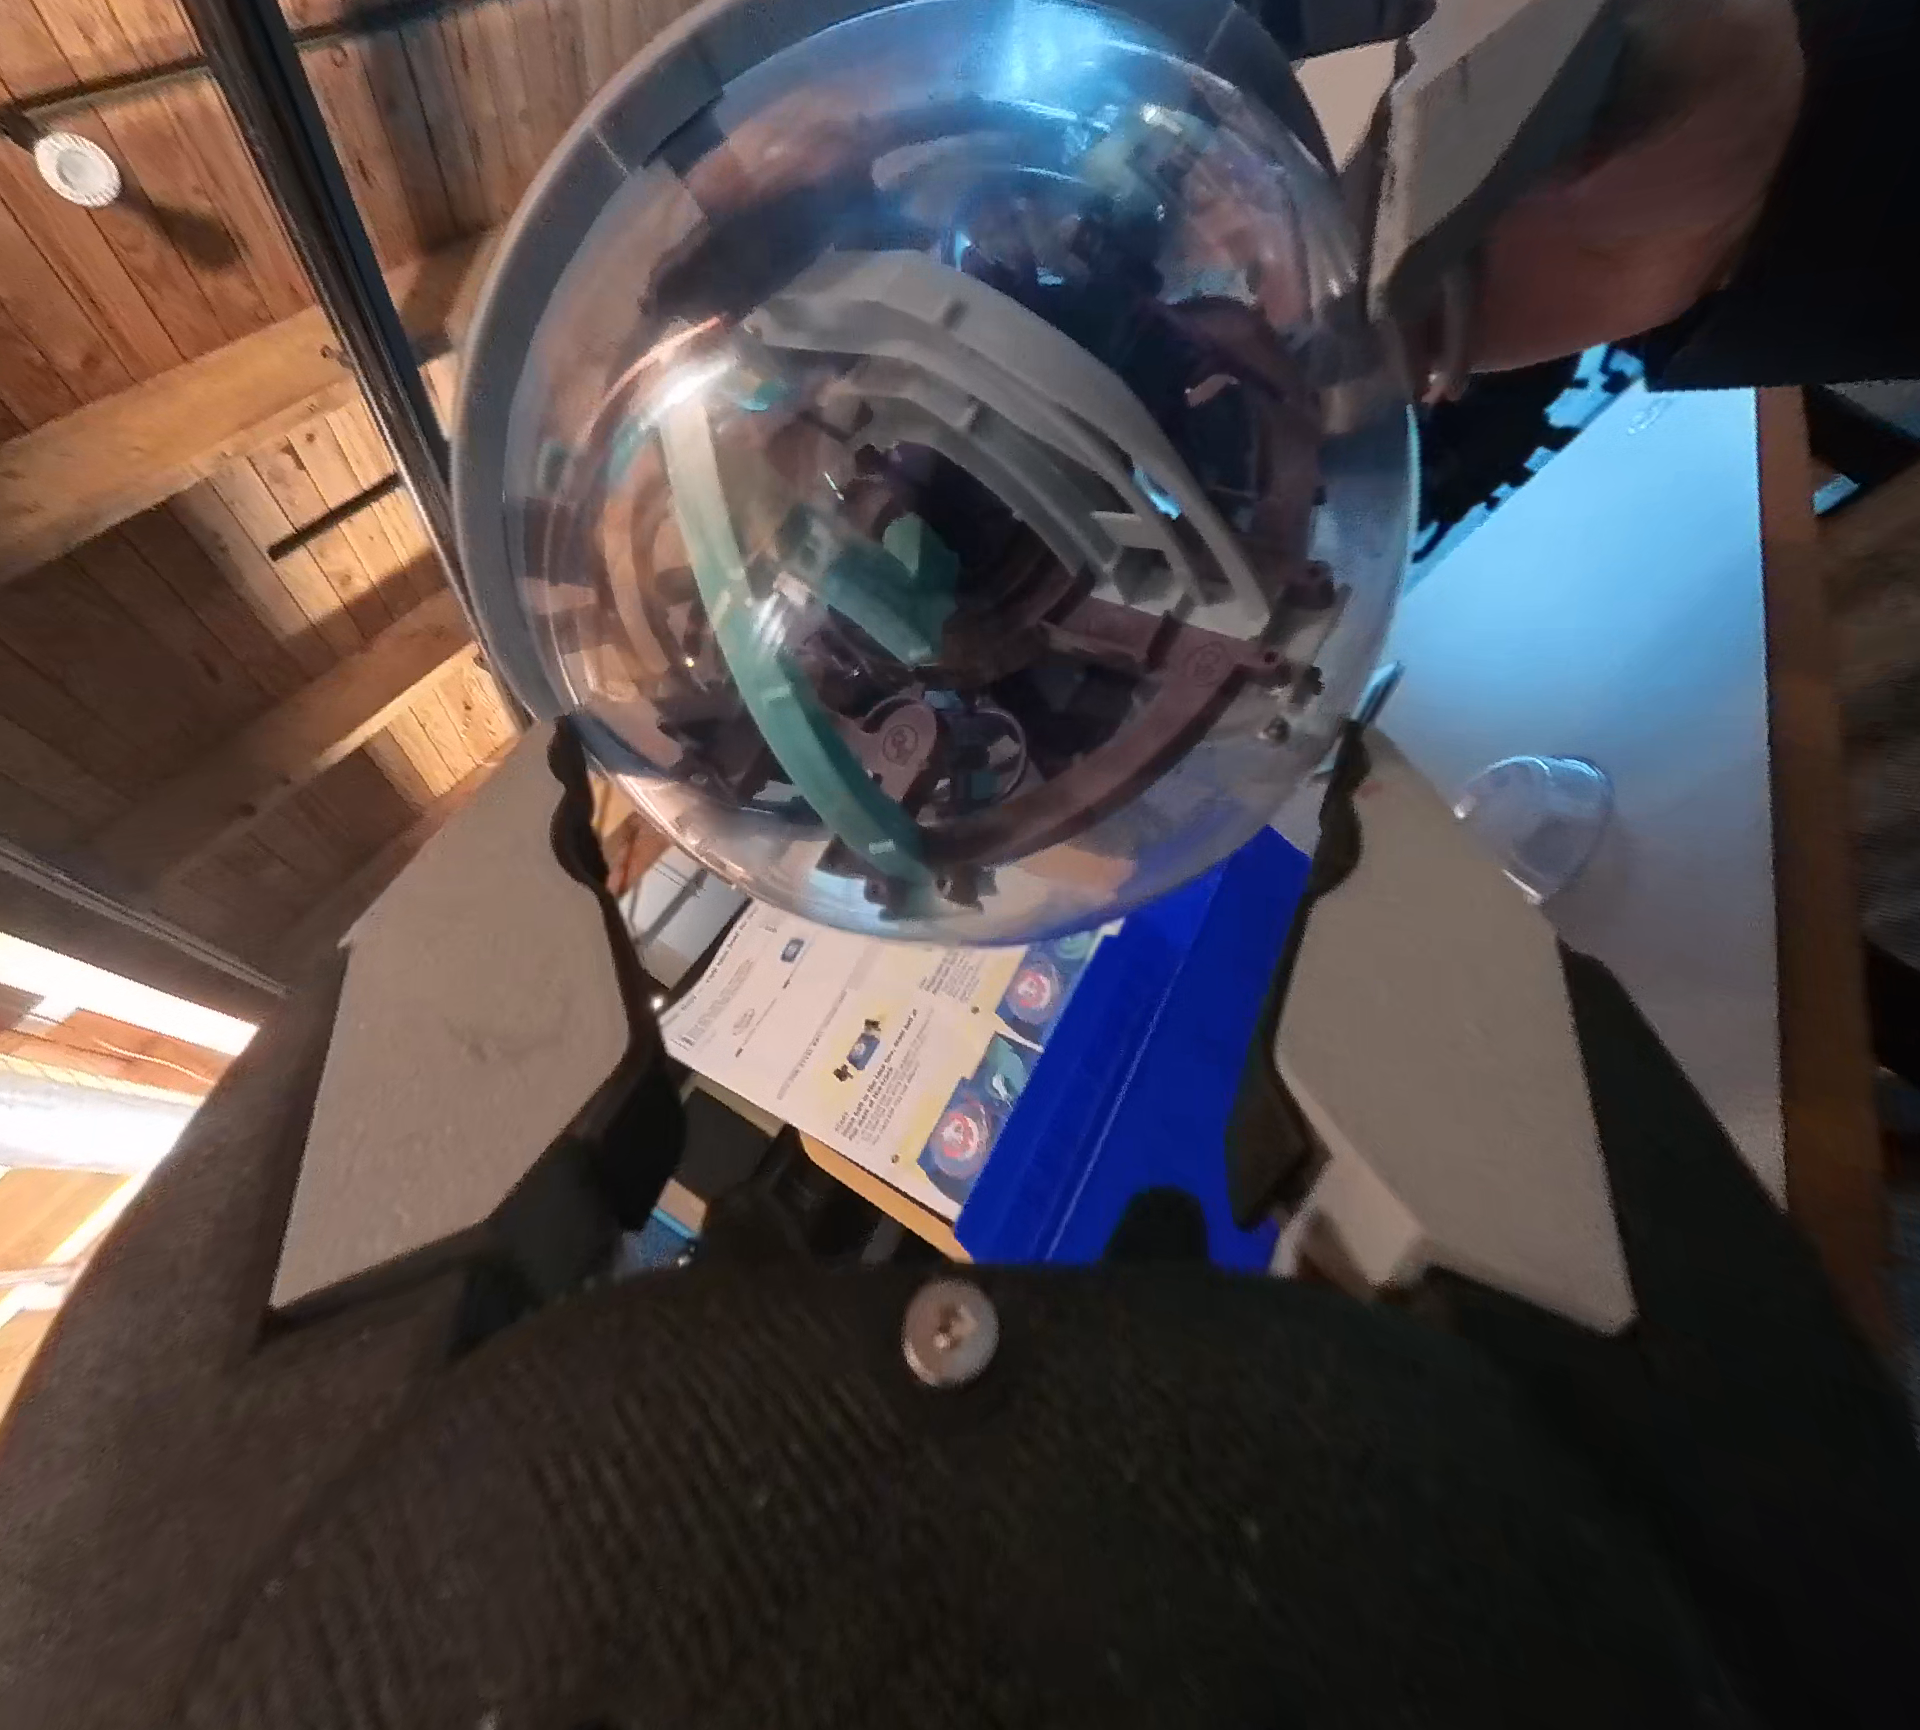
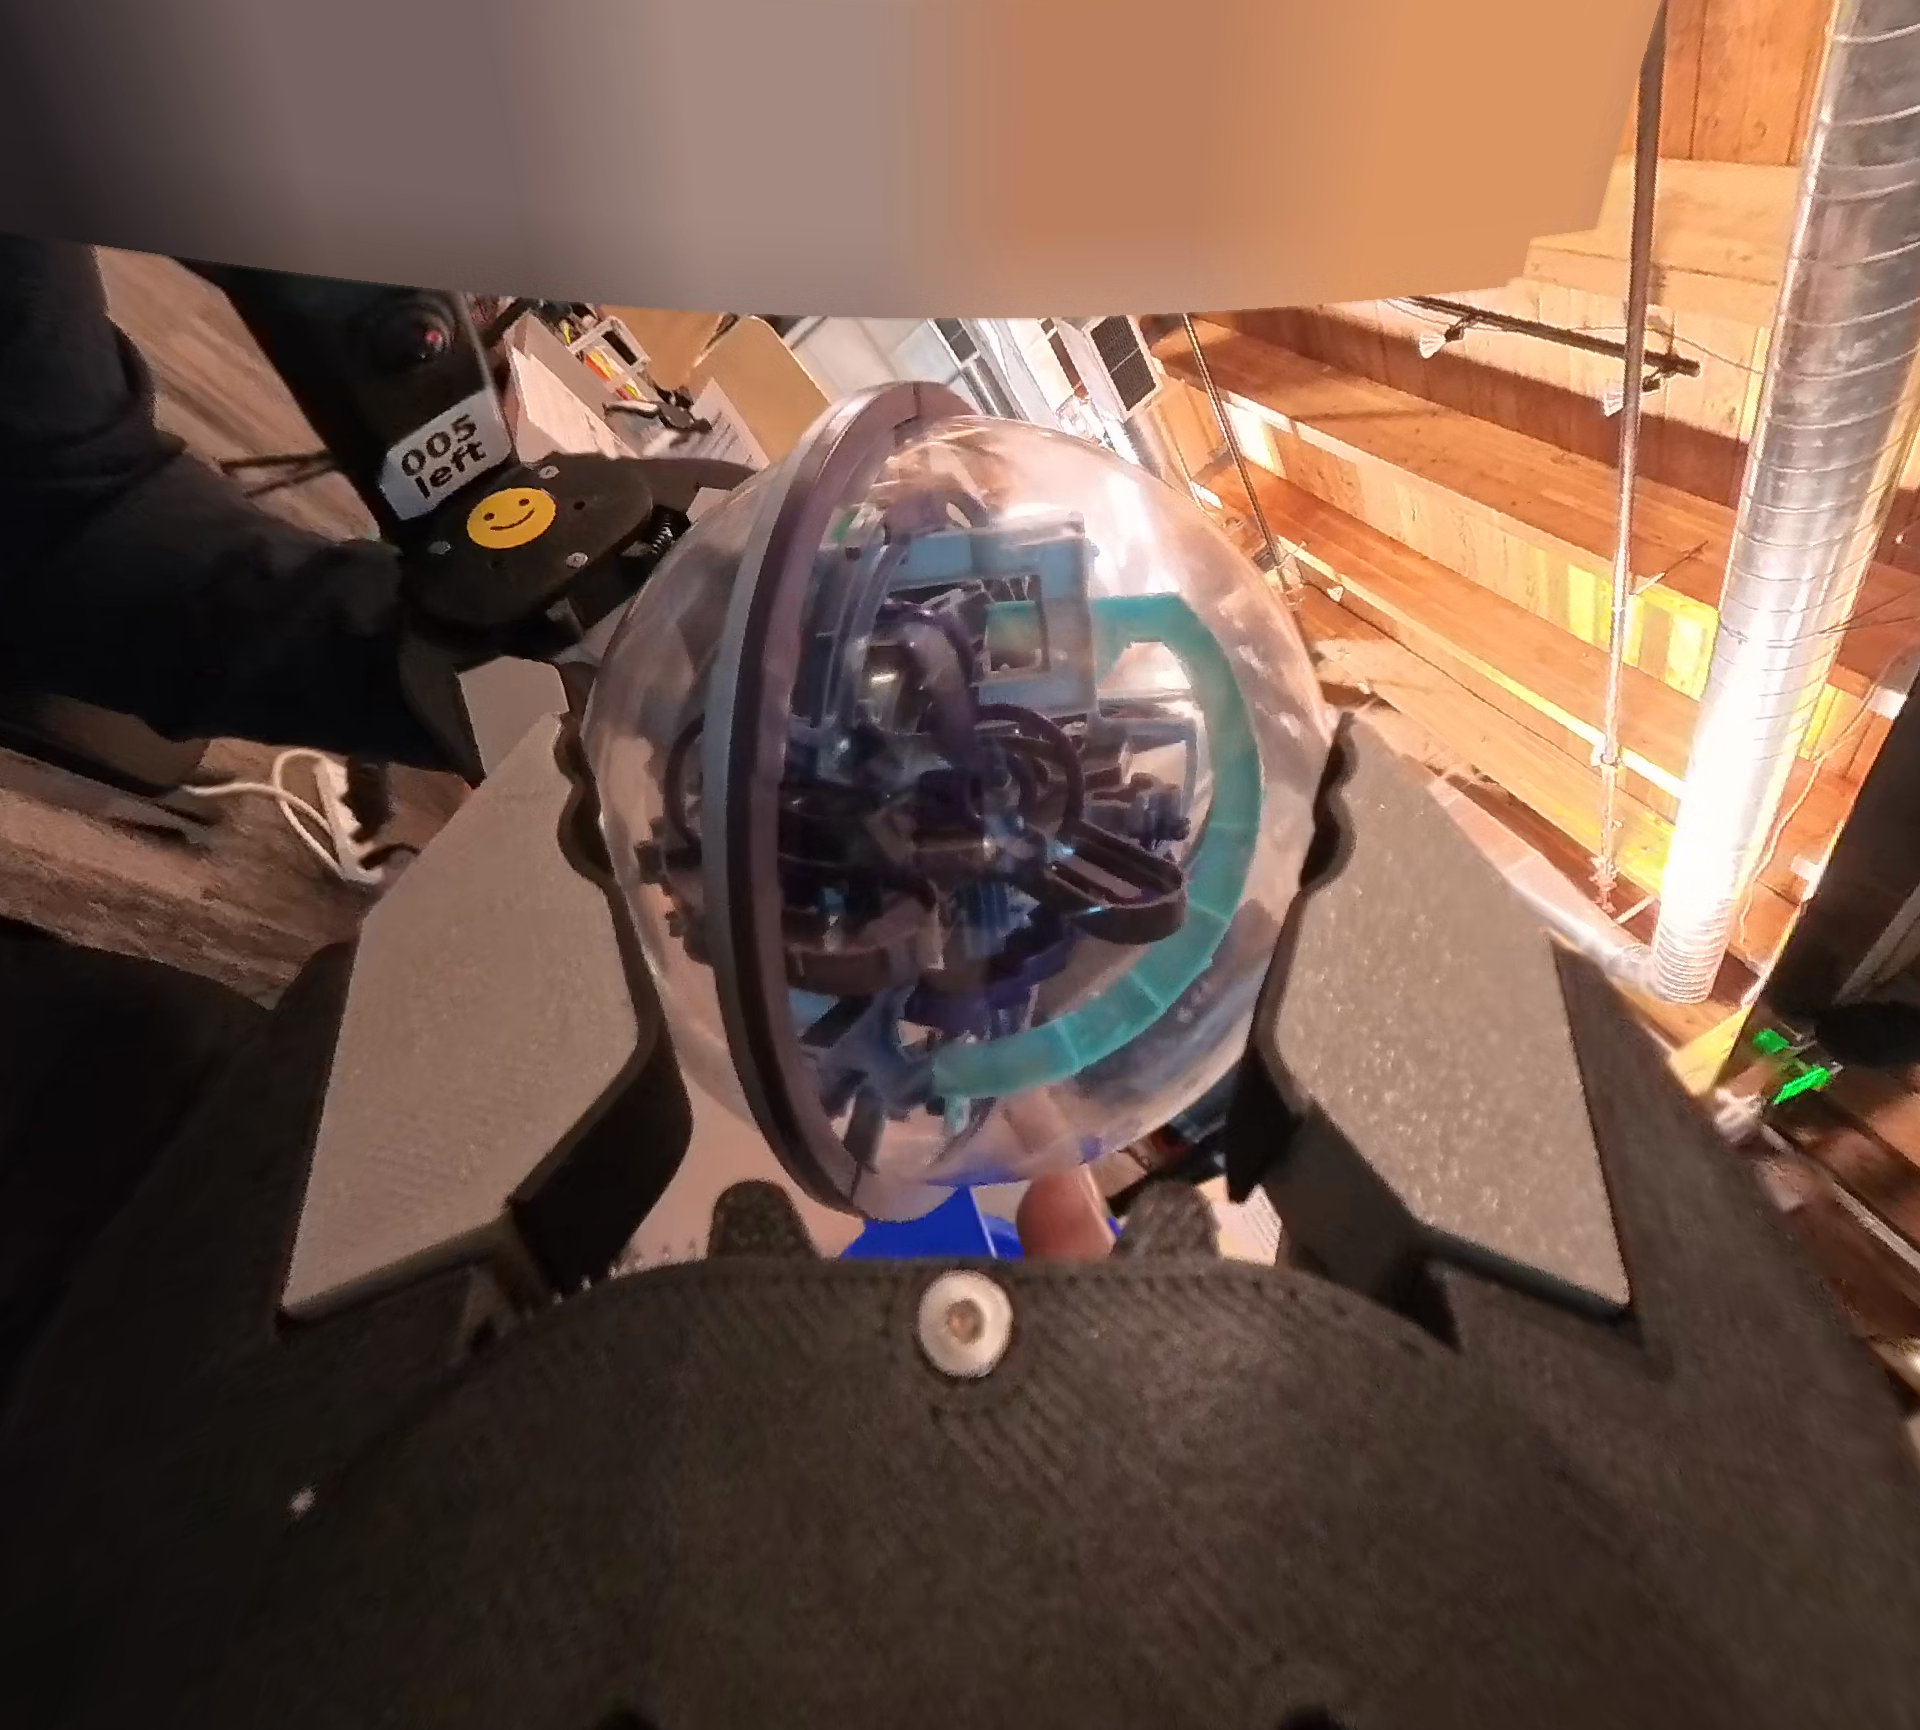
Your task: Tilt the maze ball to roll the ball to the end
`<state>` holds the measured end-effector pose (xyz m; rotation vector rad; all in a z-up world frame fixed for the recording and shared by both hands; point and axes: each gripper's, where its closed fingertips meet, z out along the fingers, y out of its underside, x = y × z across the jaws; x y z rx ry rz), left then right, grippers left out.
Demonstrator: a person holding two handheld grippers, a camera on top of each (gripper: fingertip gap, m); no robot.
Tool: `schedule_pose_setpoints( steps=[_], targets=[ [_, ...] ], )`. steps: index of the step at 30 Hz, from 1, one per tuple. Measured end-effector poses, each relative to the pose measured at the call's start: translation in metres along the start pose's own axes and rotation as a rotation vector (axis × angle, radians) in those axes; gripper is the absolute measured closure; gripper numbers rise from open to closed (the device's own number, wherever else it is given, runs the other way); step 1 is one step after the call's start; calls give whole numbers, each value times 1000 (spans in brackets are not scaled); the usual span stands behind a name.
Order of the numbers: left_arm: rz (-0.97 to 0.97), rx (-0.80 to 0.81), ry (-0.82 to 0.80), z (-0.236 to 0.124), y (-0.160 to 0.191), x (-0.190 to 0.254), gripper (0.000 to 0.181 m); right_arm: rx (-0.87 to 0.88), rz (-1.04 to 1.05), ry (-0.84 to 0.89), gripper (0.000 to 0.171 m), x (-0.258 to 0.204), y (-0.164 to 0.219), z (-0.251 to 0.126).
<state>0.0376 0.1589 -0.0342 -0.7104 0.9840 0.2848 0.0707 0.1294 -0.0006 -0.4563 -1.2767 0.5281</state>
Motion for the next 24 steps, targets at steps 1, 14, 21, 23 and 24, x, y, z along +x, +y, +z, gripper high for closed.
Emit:
schedule_pose_setpoints(
  steps=[1,14,21,23,24],
  targets=[
    [6,12,-9,-1,-1,-1,45,-5,-16,2,39,-1,-2,1],
    [74,85,-76,-5,-14,-4,45,-39,-176,14,38,-12,-19,1],
    [88,63,-74,-4,-12,-3,45,-48,-168,12,38,-11,-16,-1],
    [85,50,-68,-3,-9,-3,45,-52,-154,12,39,-10,-13,-1],
    [81,39,-63,-2,-7,-2,45,-54,-146,13,38,-9,-11,0]
  ],
)
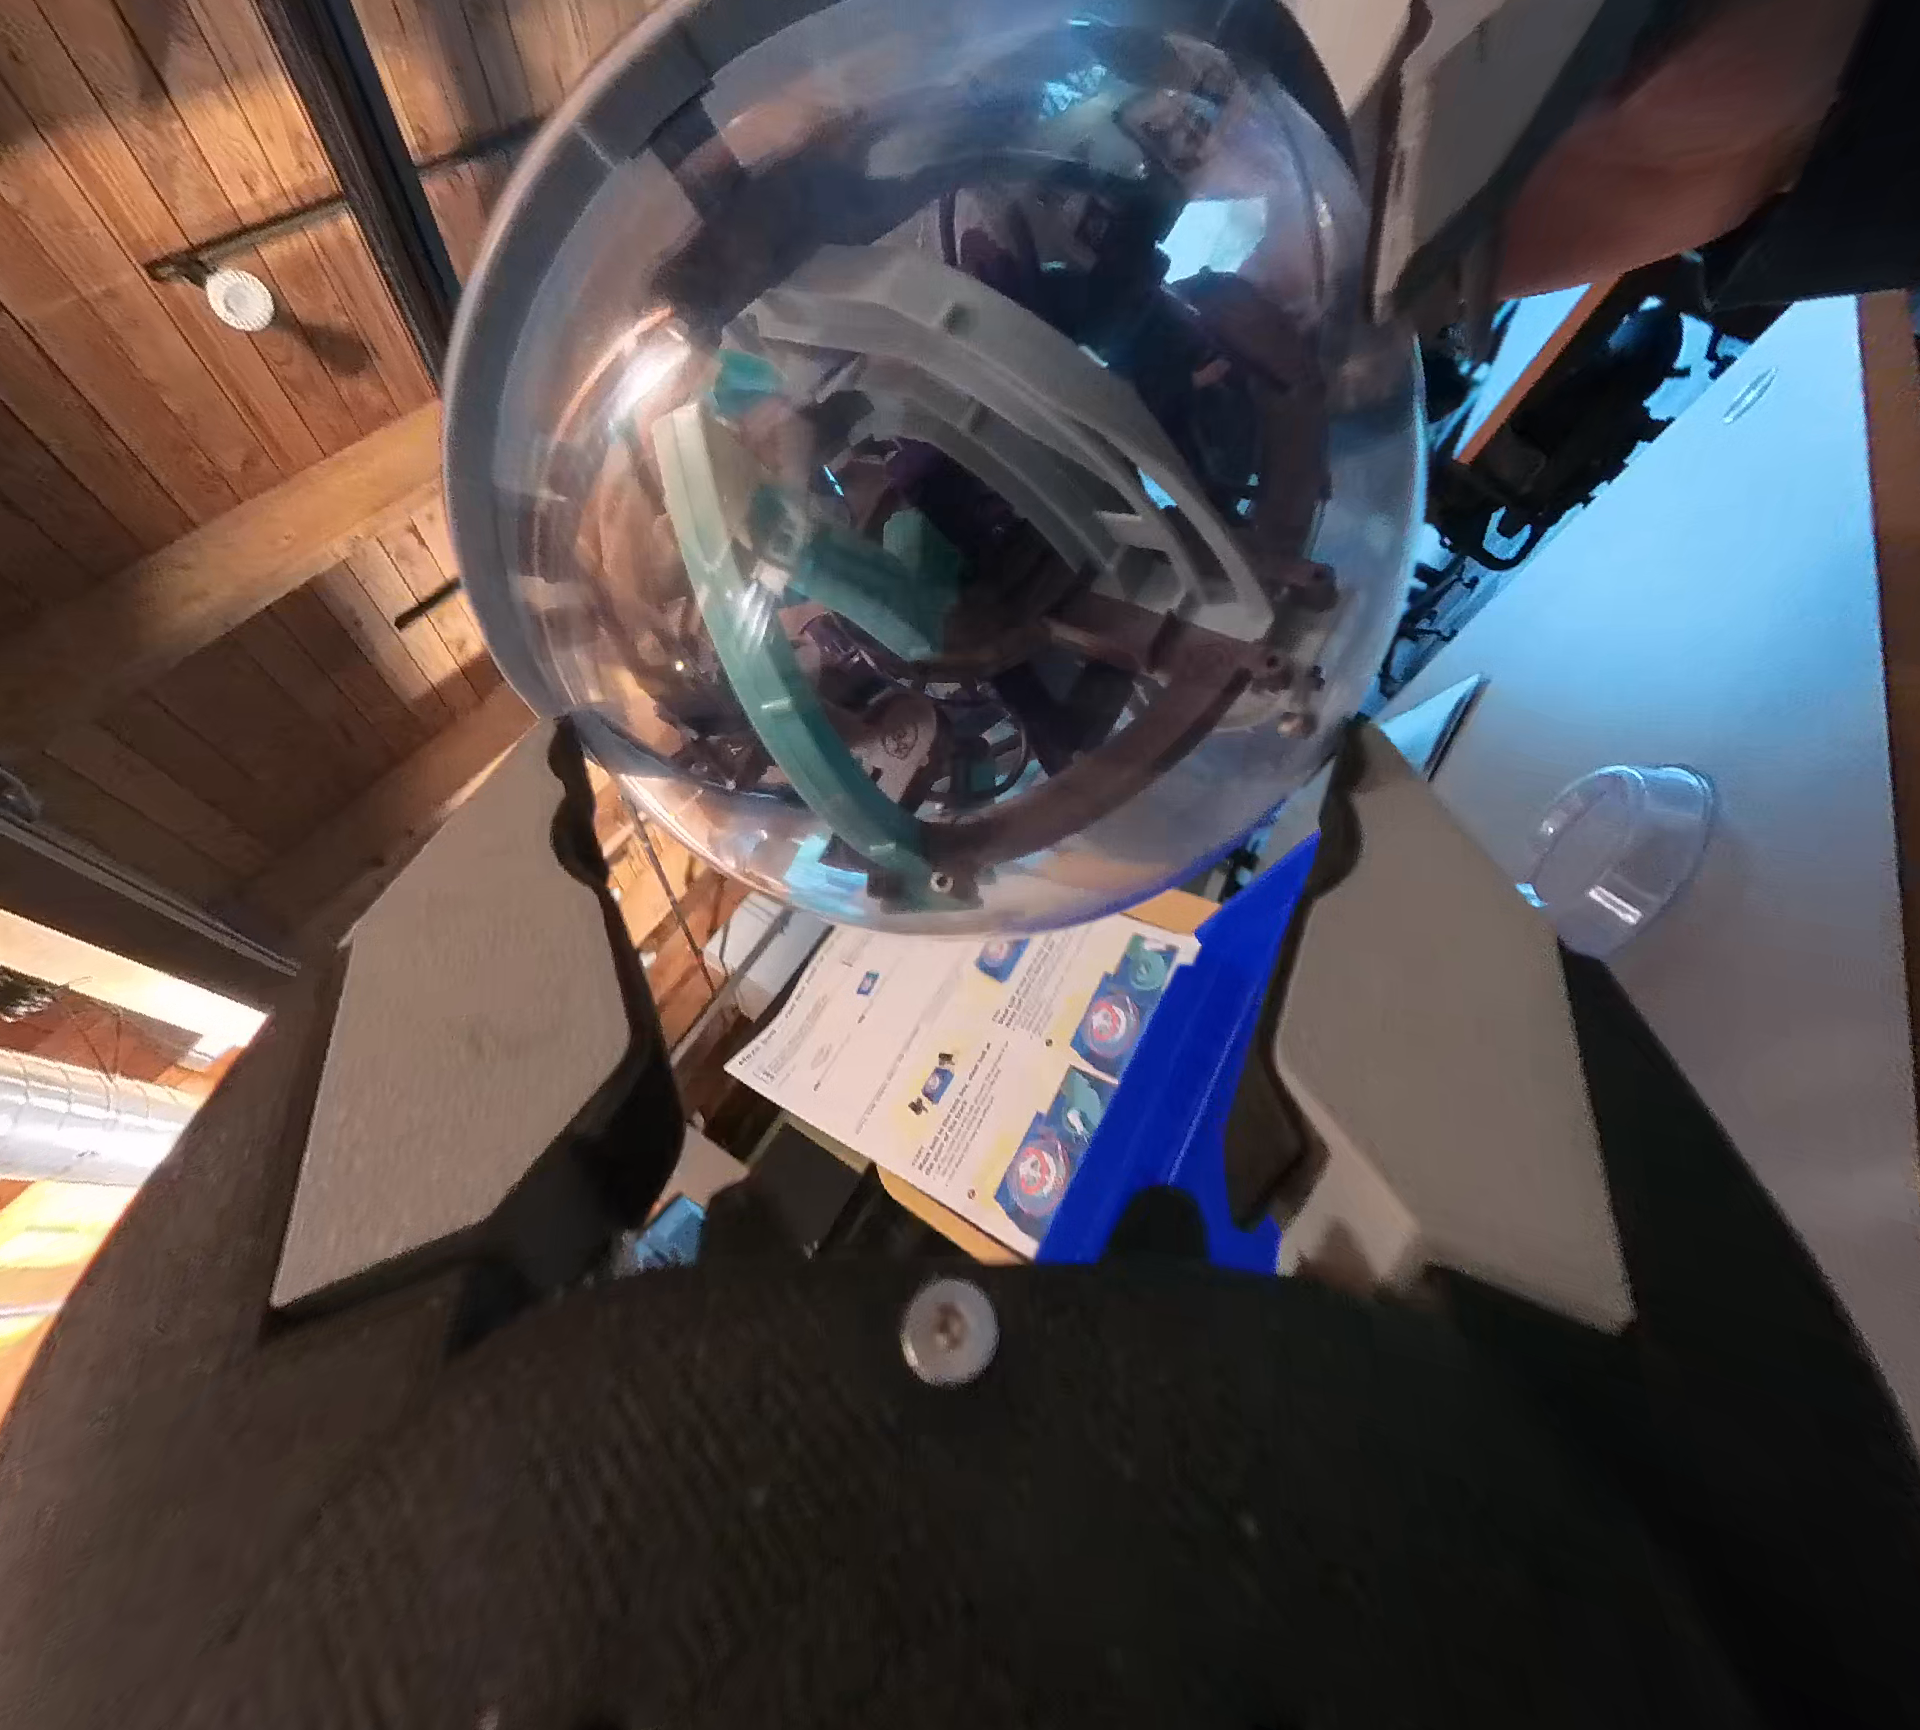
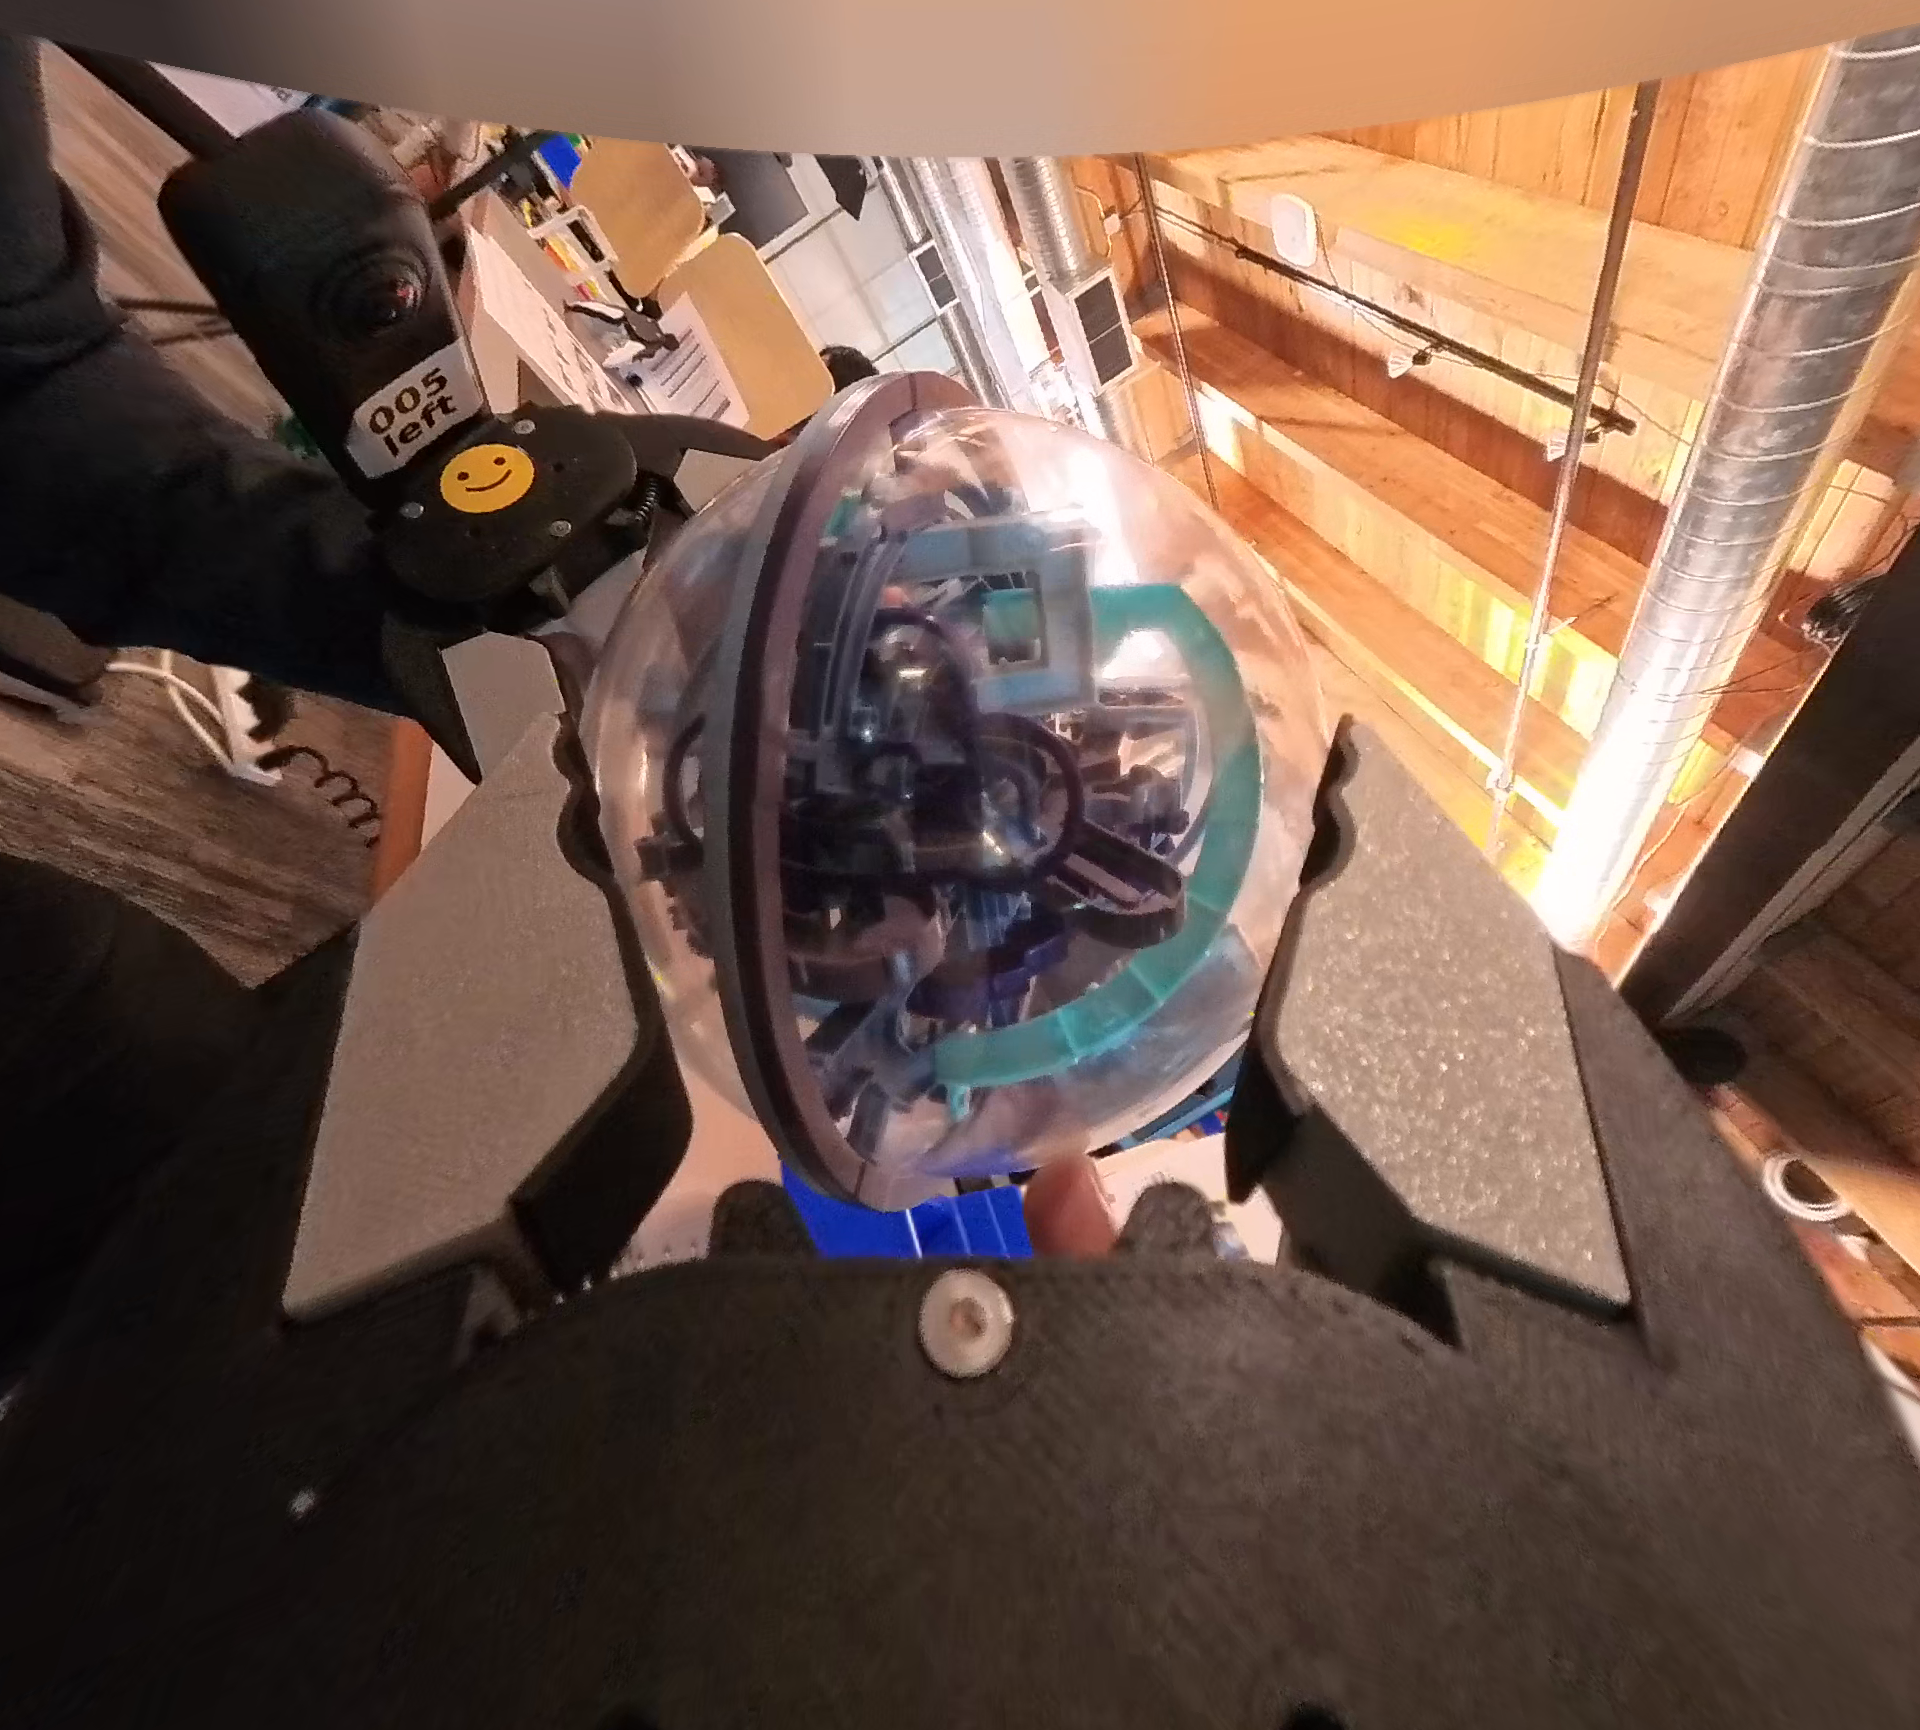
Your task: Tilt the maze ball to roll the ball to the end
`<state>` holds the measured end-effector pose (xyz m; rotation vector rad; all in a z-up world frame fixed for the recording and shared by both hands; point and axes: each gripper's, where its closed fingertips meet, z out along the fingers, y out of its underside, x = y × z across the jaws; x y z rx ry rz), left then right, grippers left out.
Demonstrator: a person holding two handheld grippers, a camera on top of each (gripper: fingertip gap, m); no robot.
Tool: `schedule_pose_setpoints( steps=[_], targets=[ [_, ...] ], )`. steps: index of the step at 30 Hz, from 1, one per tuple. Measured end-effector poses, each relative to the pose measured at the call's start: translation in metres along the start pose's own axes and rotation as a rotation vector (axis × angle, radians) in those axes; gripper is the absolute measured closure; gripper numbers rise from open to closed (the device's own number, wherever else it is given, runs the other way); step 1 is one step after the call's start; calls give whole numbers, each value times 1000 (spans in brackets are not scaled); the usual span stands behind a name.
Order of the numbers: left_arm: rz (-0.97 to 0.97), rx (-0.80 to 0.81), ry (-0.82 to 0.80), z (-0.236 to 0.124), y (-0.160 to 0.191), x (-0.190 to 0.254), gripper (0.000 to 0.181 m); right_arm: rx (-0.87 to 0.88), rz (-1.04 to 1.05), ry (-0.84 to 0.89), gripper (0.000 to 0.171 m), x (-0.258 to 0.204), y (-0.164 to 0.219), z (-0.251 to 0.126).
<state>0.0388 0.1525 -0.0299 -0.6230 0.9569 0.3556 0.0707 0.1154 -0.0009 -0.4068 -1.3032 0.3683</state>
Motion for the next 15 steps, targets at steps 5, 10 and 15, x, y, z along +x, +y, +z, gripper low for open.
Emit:
schedule_pose_setpoints(
  steps=[5,10,15],
  targets=[
    [2,-34,13,2,7,2,45,-8,46,-1,38,2,9,1],
    [23,-76,20,4,16,5,45,-26,78,-1,38,4,21,2],
    [13,-95,41,6,22,9,46,-15,141,-10,38,5,32,2]
  ],
)
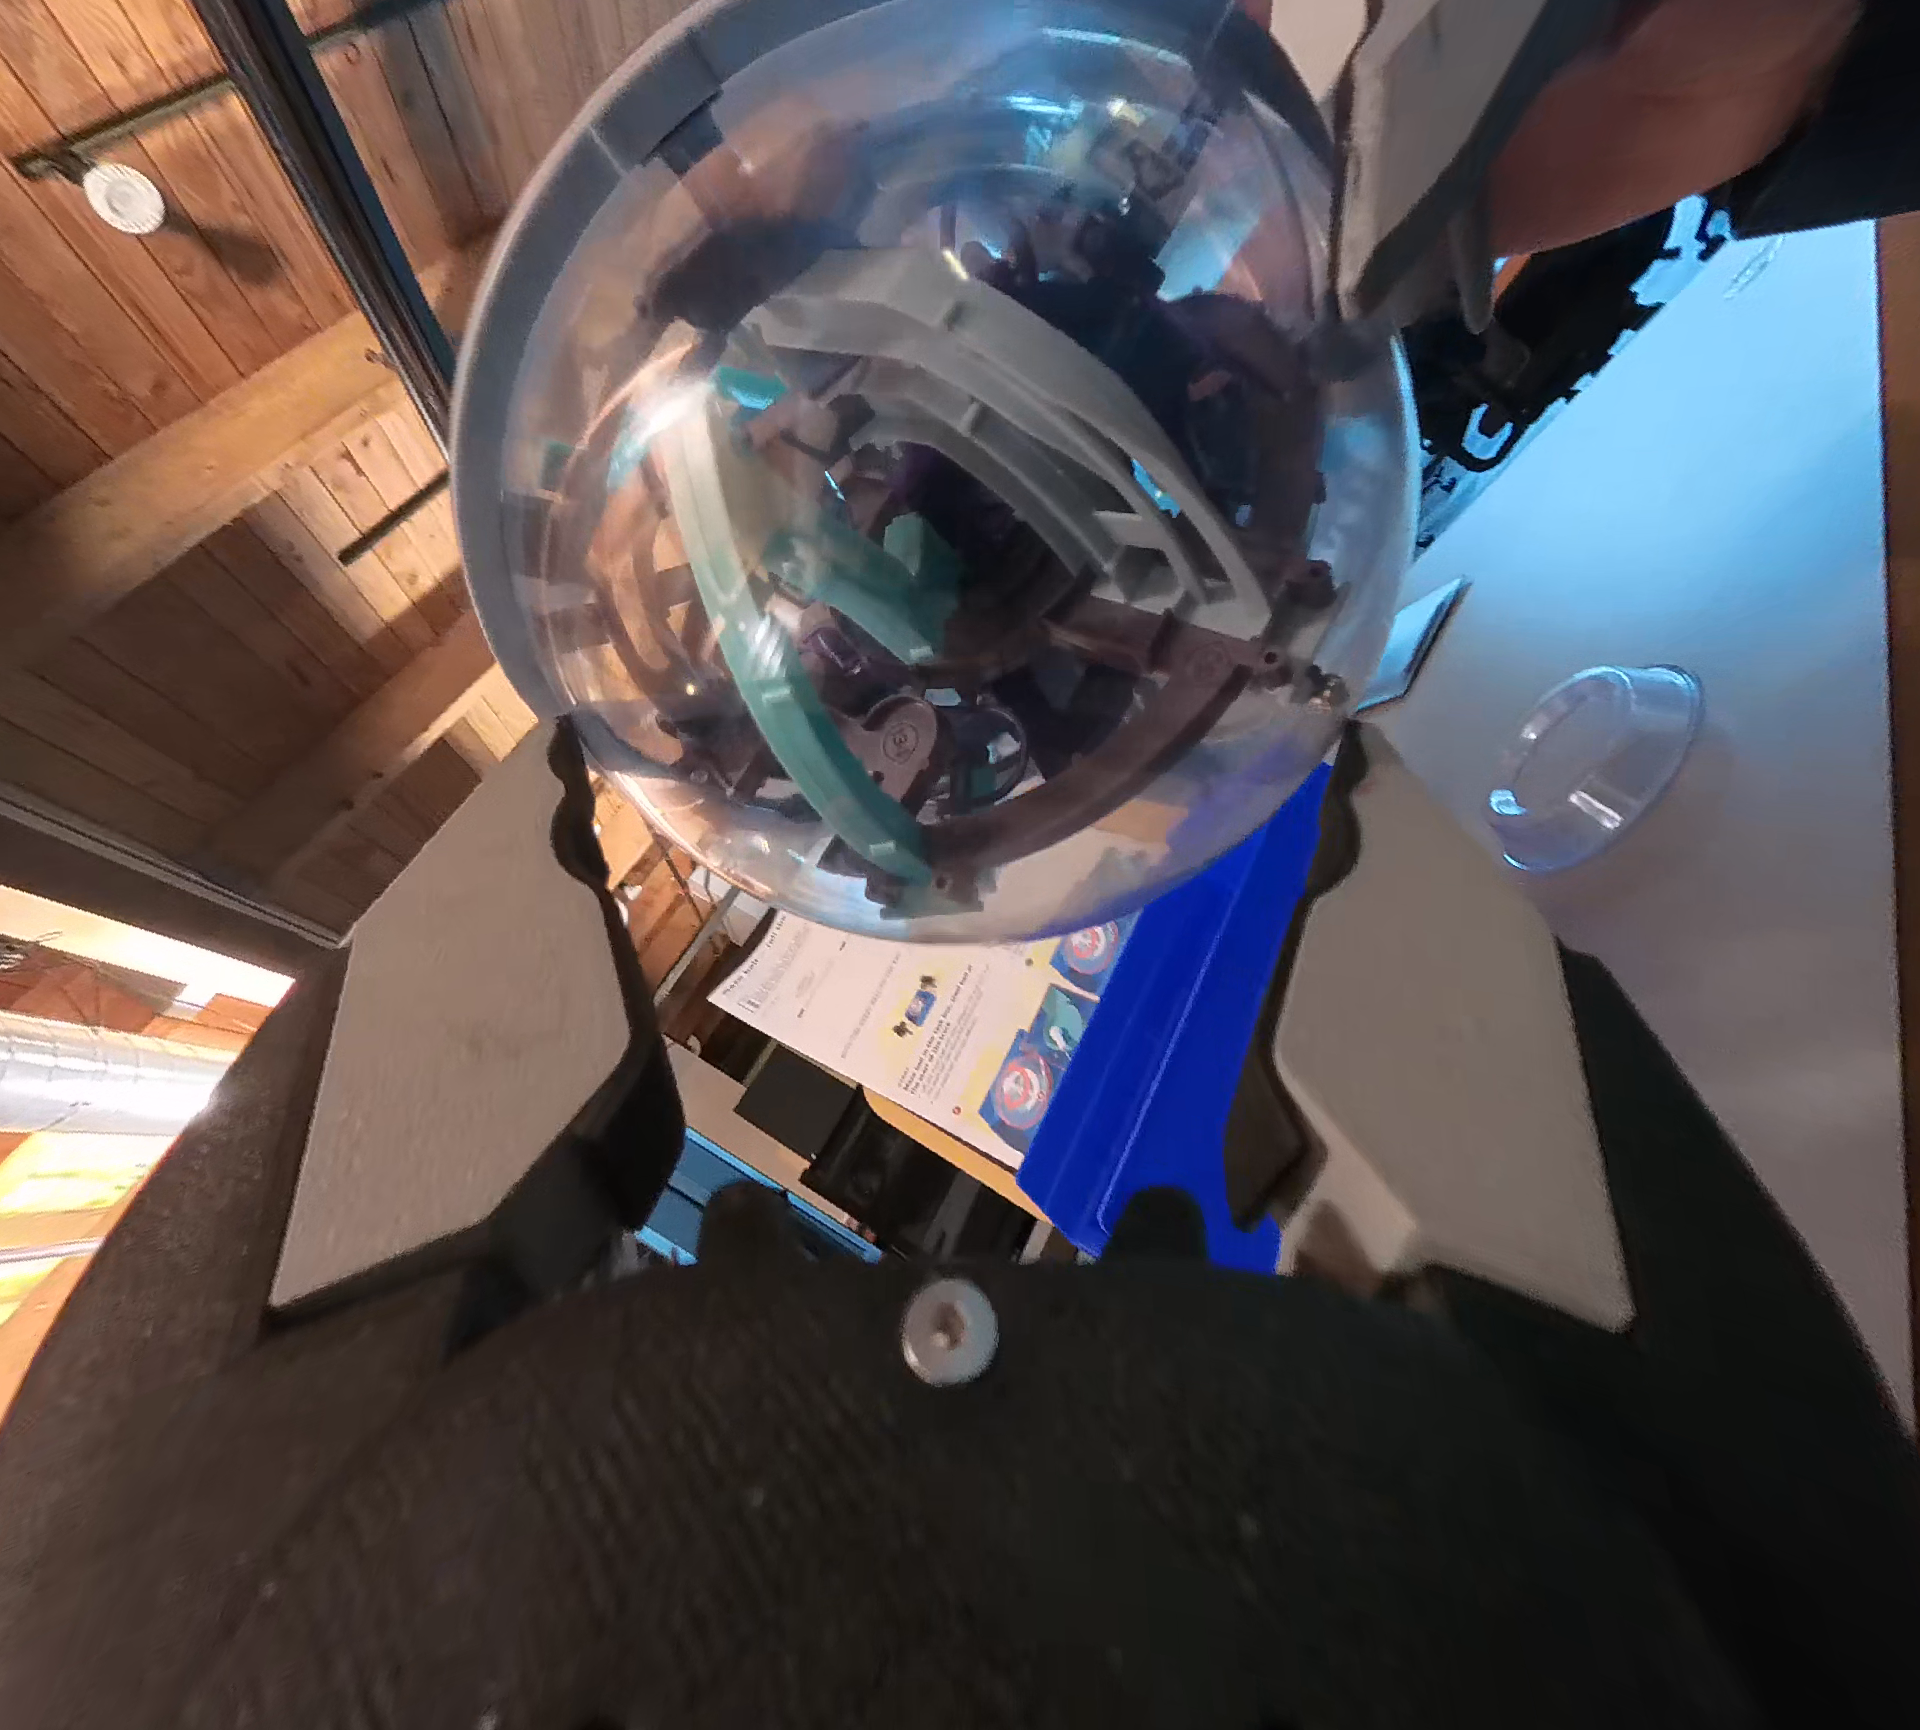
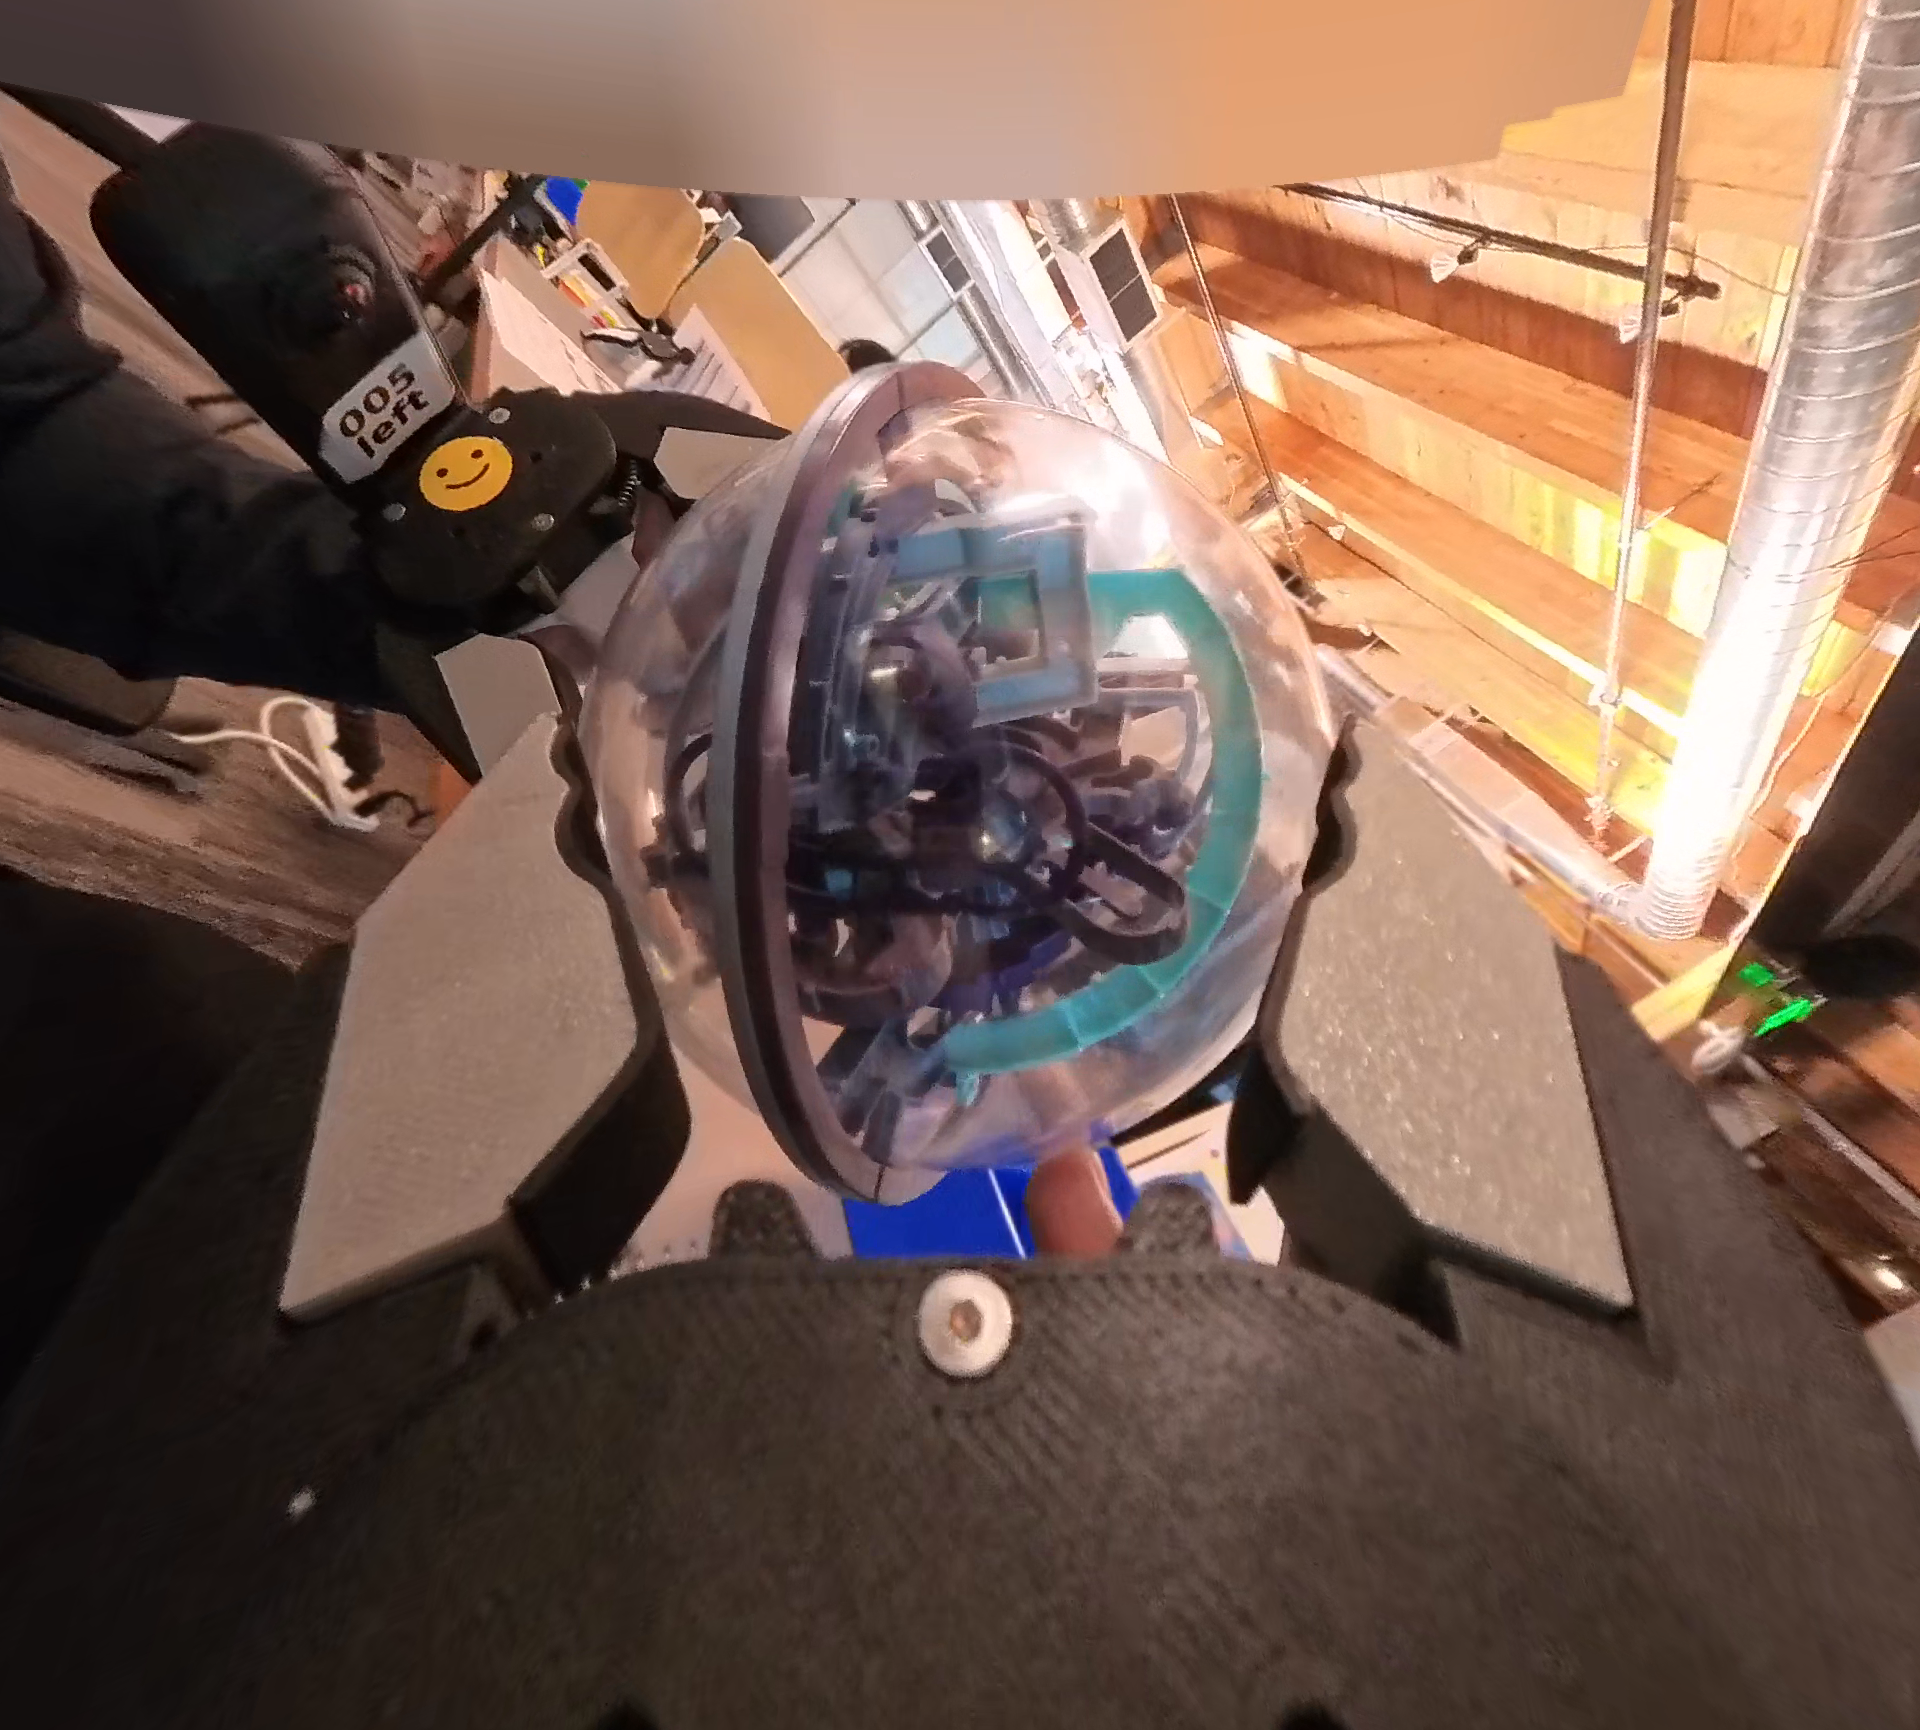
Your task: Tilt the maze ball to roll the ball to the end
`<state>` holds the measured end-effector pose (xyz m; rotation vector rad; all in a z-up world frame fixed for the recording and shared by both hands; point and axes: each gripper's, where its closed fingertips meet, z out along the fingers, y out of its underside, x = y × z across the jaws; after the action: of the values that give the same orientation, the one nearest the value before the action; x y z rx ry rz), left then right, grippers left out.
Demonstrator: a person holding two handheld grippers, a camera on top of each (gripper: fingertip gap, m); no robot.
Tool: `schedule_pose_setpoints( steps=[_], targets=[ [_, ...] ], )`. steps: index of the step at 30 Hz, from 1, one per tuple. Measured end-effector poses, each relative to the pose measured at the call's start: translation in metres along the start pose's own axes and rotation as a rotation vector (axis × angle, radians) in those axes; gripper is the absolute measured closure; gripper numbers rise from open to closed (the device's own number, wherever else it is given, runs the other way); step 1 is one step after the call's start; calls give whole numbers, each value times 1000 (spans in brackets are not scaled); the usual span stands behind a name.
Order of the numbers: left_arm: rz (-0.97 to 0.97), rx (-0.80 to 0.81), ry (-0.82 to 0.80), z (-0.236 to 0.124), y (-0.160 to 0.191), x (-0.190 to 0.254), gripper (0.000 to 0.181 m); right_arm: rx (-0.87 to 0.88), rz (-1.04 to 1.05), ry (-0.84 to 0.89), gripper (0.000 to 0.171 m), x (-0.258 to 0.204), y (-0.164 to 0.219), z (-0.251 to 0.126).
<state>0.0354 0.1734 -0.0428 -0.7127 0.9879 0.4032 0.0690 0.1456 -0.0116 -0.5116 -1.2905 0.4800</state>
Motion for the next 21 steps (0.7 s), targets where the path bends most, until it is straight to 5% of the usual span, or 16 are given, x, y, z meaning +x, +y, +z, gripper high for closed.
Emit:
schedule_pose_setpoints(
  steps=[21],
  targets=[
    [-160,-116,173,9,33,30,46,2,370,-71,36,6,57,0]
  ],
)
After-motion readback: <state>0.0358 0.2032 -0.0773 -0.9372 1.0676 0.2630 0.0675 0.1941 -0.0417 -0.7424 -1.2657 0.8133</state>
